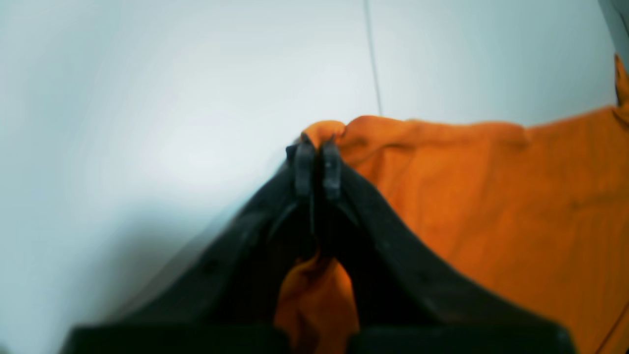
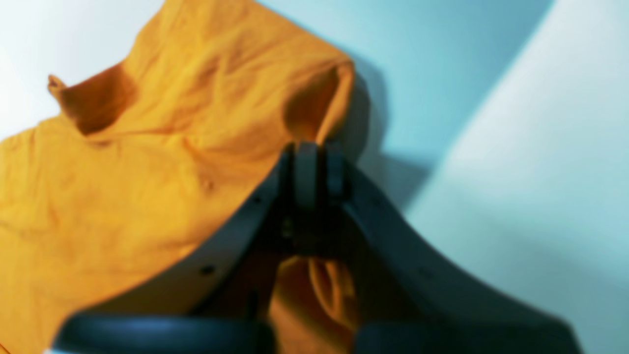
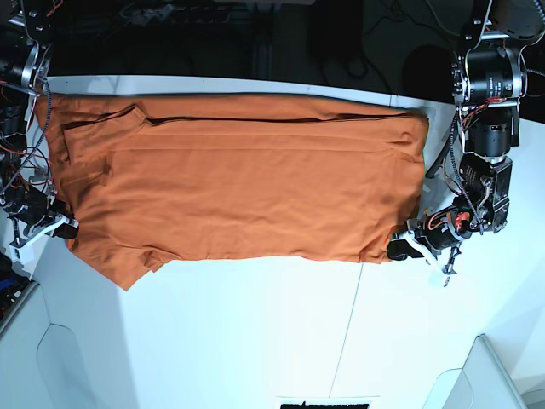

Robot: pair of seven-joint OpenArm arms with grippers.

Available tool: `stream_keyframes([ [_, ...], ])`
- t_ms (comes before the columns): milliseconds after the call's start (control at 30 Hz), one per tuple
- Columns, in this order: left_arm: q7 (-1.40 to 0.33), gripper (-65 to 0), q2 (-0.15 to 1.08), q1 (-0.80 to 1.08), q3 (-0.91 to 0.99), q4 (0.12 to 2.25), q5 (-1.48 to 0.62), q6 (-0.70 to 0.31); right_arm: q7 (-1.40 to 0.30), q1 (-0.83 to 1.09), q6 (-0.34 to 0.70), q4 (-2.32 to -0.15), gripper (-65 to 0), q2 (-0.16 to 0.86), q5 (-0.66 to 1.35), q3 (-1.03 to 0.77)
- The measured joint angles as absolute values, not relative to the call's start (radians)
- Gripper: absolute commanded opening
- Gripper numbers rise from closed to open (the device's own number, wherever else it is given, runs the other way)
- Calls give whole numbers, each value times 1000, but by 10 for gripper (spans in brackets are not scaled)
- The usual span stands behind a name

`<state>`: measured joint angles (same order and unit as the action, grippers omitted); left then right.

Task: Layout the t-shirt on the table in an organized manner, then fold the t-shirt properly
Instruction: 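Grasp the opposite side edge of the shirt with both grippers, then fold the grasped side edge over onto the first fold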

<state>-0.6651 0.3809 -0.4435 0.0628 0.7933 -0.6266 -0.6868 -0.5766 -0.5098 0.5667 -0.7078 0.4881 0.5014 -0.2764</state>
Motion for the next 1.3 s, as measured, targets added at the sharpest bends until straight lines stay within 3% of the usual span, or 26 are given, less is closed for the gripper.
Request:
stream_keyframes([
  [233, -876, -650, 466, -377, 59, 971, -872, -690, -713, -478, 572, -852, -650, 537, 587, -275],
  [633, -951, -650, 640, -123, 57, 1319, -1025, -690, -730, -133, 575, -1269, -650, 592, 680, -290],
  [1100, -991, -650, 668, -33, 56, 1361, -1039, -690, -737, 92, 580, -1430, -650, 592, 685, -384],
  [1200, -990, -635, 668, -18, 56, 1361, -1040, -690, -747, 100, 575, -1428, -388, 590, 683, -384],
  [1233, -991, -600, 667, -13, 56, 1361, -1042, -690, -746, 100, 569, -1428, -333, 590, 684, -384],
  [1300, -993, -547, 667, -10, 56, 1361, -1042, -690, -742, 96, 565, -1429, -308, 590, 685, -384],
])
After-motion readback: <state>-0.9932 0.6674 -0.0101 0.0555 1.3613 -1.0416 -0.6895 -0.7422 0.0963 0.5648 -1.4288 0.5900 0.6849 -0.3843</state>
